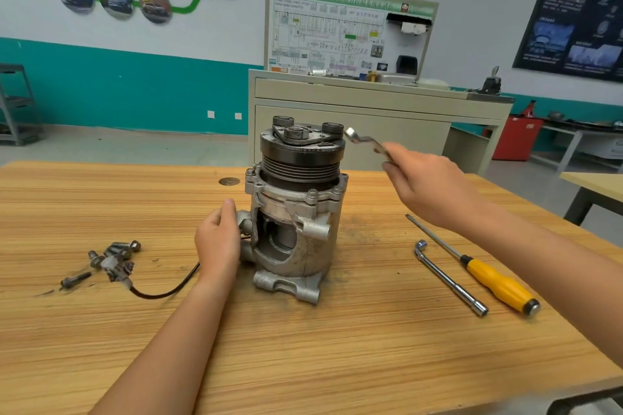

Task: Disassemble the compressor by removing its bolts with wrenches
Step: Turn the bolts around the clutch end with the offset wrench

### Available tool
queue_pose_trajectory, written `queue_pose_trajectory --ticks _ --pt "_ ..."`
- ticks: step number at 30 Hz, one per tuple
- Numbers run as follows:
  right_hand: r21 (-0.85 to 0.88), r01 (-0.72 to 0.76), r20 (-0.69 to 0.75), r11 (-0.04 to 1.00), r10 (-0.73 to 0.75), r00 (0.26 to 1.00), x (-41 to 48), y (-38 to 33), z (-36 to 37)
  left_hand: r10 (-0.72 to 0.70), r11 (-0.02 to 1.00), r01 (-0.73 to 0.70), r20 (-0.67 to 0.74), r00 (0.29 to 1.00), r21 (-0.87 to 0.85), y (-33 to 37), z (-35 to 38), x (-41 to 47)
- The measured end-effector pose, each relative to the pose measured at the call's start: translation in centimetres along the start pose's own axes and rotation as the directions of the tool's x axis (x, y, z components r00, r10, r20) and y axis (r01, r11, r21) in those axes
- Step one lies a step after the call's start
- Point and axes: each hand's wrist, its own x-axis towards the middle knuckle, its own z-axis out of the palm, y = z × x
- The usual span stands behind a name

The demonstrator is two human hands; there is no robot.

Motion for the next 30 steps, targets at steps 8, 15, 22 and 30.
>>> queue_pose_trajectory --ticks 8,15,22,30 --pt "-0.169 0.035 0.241 0.985 0.007 0.97 -3.0 -1.4 -3.0 -0.029 0.999 0.03 -0.058 0.998 0.017 0.7 -0.1 -0.3" --pt "-0.348 0.071 0.333 0.935 0.052 0.941 -1.8 -3.6 -3.4 -0.037 0.999 0.039 -0.045 0.998 0.03 0.9 0.0 -0.5" --pt "-0.562 0.285 0.473 0.776 0.019 0.881 -1.6 -6.6 -4.0 0.011 0.998 -0.011 0.003 1.0 0.065 0.8 0.0 -0.6" --pt "-0.496 0.318 0.45 0.808 -0.074 0.89 0.2 -2.1 -3.5 0.047 0.997 -0.05 0.044 0.998 0.067 0.1 0.2 -0.2"
